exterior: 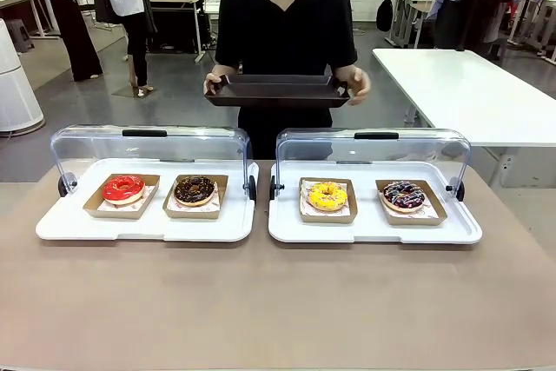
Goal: Provide the desired donut to the person.
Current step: Pick up and lift the Paper togo box containing the Donut pointed at by the person.
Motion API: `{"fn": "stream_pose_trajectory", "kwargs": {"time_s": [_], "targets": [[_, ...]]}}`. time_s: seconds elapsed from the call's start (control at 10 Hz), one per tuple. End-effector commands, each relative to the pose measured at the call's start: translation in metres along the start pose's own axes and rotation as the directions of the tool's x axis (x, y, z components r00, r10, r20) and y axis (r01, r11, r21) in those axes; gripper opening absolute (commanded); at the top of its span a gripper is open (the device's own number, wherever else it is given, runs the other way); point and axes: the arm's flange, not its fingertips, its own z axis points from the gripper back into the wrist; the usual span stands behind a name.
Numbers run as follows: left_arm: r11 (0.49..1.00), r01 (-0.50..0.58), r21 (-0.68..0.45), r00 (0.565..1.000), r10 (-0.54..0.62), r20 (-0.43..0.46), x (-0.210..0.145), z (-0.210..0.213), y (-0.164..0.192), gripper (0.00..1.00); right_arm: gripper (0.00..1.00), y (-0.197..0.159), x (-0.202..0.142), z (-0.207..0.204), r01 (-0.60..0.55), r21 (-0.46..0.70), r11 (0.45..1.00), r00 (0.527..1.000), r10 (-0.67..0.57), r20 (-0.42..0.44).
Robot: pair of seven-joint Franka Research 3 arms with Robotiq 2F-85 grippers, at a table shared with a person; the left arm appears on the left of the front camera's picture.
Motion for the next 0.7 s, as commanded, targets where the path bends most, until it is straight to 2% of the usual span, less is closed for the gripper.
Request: {"fn": "stream_pose_trajectory", "kwargs": {"time_s": [0.0, 0.6], "targets": [[1.0, 0.007, -0.003, 1.0, -0.007, 0.016, 0.0003, 0.0007, 0.0011, 1.0, 1.0, -0.0028, 0.0015, 0.0002, -0.018, 0.016, 1.0, 1.0, 0.017, 0.02], [1.0, 0.007, -0.003, 1.0, -0.007, 0.016, 0.0003, 0.0007, 0.0011, 1.0, 1.0, -0.0028, 0.0015, 0.0002, -0.018, 0.016, 1.0, 1.0, 0.017, 0.02]]}}
